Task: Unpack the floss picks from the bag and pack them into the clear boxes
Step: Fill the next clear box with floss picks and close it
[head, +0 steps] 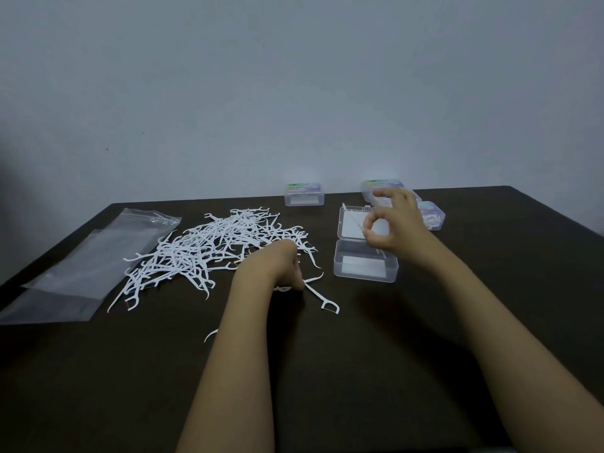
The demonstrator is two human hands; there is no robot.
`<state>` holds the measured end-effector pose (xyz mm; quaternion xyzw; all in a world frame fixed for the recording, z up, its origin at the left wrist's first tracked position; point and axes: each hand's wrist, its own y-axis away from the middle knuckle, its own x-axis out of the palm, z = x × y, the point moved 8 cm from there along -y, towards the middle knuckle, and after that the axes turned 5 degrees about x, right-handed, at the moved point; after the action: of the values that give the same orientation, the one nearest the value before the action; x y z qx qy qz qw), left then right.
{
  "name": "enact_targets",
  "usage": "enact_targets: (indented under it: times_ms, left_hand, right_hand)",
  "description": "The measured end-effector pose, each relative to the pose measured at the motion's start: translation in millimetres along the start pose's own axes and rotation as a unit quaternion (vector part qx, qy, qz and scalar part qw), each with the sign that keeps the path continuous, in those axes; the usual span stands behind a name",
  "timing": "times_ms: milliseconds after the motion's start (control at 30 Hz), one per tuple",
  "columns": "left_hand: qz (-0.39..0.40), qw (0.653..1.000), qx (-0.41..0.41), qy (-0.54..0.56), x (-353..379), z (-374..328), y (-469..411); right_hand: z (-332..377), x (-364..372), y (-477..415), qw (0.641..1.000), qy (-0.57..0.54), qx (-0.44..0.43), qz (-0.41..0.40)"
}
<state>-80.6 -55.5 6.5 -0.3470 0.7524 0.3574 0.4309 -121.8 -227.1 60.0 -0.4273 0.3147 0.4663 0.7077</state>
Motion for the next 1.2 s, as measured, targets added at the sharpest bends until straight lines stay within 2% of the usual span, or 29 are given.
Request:
enact_targets:
  times_ms: [100,167,267,400,500,633,733,867,967,1067,1133,1200]
  left_hand:
    - [-0.002,1.0,0.012,0.01,-1,-3,1]
    - [-0.003,1.0,0.018,0.014,-3,-3,2]
    - [-0.014,0.999,0.026,0.022,-6,-5,1]
    - [-0.039,0.998,0.037,0.026,-11,-3,1]
    - [-0.067,0.997,0.036,0.027,-16,3,0]
    - [-0.081,0.994,0.043,0.052,-20,4,1]
    - [-0.089,0.992,0.062,0.066,-22,-1,1]
    - [-0.106,0.99,0.073,0.06,-26,-1,3]
    - [-0.125,0.987,0.083,0.049,-31,-3,5]
    - [-0.138,0.984,0.093,0.059,-35,-5,5]
    - [-0.147,0.982,0.102,0.067,-36,-9,6]
    - [-0.159,0.979,0.11,0.07,-38,-11,7]
  right_hand:
    - [-2,15,1,0.993,0.107,-0.006,0.059]
    - [0,20,1,0.987,0.135,-0.008,0.082]
    - [7,20,3,0.986,0.146,-0.02,0.075]
    - [35,20,14,0.99,0.102,-0.085,0.057]
    - [56,35,24,0.982,0.109,-0.126,0.086]
    - [64,56,29,0.97,0.163,-0.14,0.114]
    - [62,60,28,0.968,0.179,-0.131,0.114]
    - [56,55,23,0.977,0.14,-0.116,0.111]
    - [47,38,18,0.992,0.032,-0.086,0.088]
    - [30,10,11,0.997,-0.058,-0.039,0.03]
    - [15,0,6,0.999,-0.038,-0.005,0.001]
    - [1,0,1,0.999,0.045,0.018,0.003]
